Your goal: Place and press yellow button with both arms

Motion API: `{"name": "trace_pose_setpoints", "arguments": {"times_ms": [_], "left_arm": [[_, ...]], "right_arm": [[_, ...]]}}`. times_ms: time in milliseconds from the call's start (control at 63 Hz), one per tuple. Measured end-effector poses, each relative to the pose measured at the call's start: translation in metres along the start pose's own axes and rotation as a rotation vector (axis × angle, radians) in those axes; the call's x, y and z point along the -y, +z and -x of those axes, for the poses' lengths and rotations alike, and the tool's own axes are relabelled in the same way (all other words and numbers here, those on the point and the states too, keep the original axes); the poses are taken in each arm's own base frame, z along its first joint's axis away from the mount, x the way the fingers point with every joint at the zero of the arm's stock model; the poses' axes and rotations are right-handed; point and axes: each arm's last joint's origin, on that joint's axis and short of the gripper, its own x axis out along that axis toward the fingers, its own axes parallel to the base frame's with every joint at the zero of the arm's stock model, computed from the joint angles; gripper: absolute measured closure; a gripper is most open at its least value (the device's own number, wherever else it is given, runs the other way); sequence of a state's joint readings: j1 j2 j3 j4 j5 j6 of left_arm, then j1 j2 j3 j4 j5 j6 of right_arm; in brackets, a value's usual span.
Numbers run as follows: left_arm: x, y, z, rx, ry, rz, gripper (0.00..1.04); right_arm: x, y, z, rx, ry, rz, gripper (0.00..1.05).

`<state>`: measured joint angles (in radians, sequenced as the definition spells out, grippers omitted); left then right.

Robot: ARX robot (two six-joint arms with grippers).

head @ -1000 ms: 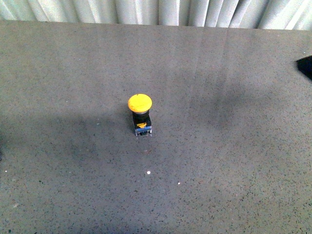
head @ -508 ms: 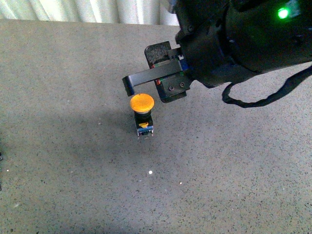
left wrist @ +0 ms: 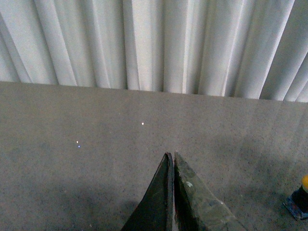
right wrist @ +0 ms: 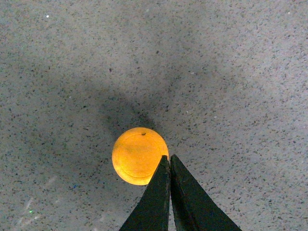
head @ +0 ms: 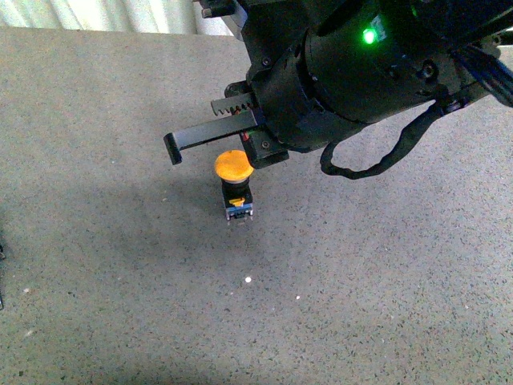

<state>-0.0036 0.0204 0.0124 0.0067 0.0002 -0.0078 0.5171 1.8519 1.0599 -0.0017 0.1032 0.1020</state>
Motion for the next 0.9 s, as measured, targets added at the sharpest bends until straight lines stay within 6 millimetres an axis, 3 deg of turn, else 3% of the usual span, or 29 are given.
{"name": "trace_pose_setpoints", "arguments": {"times_ms": [905], "left_arm": [[0.000, 0.000, 0.000, -0.003, 0.002, 0.000, 1.03]], "right_arm": [[-0.002, -0.004, -0.018, -0.085, 0.069, -0.075, 1.03]]}}
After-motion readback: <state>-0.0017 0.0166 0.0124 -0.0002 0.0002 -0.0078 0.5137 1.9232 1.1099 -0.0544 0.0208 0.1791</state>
